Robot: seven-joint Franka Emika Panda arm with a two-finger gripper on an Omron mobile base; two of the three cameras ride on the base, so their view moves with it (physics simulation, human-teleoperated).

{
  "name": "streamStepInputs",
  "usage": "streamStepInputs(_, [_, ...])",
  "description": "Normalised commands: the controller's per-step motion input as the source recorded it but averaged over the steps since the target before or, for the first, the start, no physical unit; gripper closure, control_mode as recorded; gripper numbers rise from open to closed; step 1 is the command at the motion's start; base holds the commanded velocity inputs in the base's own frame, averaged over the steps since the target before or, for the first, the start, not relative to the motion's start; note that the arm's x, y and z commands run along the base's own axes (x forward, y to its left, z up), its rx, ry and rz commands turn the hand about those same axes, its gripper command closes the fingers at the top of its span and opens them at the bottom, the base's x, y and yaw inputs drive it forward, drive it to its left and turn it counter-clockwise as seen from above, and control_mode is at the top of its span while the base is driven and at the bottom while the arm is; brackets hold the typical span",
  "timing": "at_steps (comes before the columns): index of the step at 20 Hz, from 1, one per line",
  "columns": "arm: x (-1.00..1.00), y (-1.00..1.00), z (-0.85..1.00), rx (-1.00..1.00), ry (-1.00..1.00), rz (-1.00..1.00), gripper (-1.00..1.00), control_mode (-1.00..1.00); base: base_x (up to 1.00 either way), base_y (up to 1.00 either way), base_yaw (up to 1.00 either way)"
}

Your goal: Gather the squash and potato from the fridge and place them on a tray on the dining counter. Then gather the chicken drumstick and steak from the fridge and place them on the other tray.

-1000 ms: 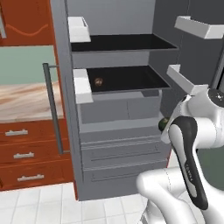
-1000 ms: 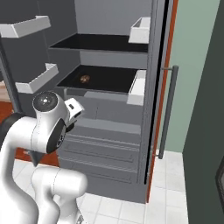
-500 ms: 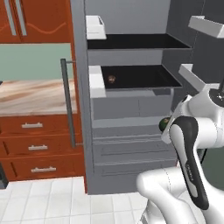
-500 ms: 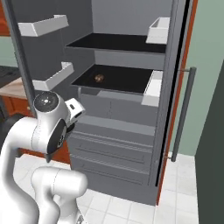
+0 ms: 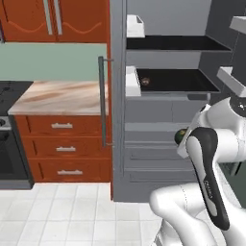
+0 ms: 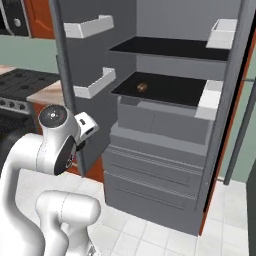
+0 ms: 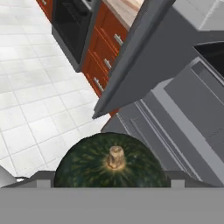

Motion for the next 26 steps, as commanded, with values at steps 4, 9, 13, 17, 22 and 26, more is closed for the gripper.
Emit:
streamStepInputs(4, [0.00, 0.00, 0.00, 0.00, 0.00, 0.00, 1.00, 1.00, -0.40, 0.52, 0.21])
streamStepInputs(9, [0.00, 0.00, 0.00, 0.00, 0.00, 0.00, 1.00, 1.00, -0.26, 0.69, 0.21])
streamStepInputs(13, [0.00, 0.00, 0.00, 0.00, 0.00, 0.00, 1.00, 1.00, -0.04, 0.90, 0.22])
streamStepInputs(17, [0.00, 0.00, 0.00, 0.00, 0.00, 0.00, 1.00, 1.00, 0.03, 0.93, 0.23])
streamStepInputs(22, [0.00, 0.00, 0.00, 0.00, 0.00, 0.00, 1.00, 1.00, 0.37, 0.86, 0.23])
streamStepInputs(26, [0.00, 0.00, 0.00, 0.00, 0.00, 0.00, 1.00, 1.00, 0.54, 0.61, 0.25])
